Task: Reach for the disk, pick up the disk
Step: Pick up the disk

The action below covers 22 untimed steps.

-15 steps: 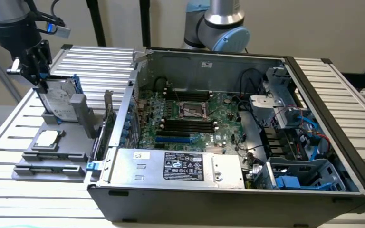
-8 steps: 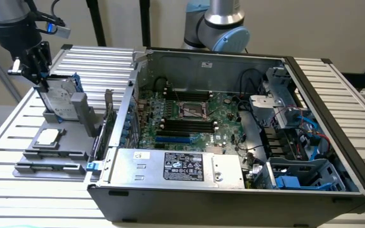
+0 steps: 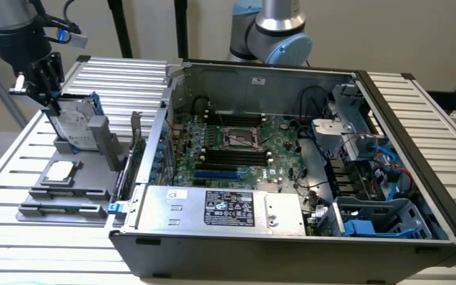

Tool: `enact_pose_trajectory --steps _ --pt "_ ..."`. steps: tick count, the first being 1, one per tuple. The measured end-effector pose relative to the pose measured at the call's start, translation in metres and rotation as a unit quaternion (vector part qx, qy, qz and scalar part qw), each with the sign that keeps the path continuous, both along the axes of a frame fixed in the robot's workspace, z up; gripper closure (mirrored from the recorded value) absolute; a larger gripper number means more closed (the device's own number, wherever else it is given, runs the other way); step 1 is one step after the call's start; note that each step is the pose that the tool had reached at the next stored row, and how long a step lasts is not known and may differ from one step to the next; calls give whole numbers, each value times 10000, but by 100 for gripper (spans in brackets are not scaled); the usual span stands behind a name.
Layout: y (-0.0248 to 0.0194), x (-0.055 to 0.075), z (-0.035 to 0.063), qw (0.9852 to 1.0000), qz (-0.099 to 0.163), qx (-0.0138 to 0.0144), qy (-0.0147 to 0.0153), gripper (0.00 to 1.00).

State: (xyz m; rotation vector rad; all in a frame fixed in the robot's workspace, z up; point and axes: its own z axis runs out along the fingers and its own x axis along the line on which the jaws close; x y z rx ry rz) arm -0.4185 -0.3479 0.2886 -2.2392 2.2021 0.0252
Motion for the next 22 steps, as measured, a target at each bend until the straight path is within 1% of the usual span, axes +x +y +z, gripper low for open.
enact_pose_trajectory --steps 4,18,22 --pt "-32 0 0 10000 -1 7 0 67" --pt "-33 0 2 10000 -1 9 -1 67" --pt "-33 2 52 10000 -1 8 0 67"
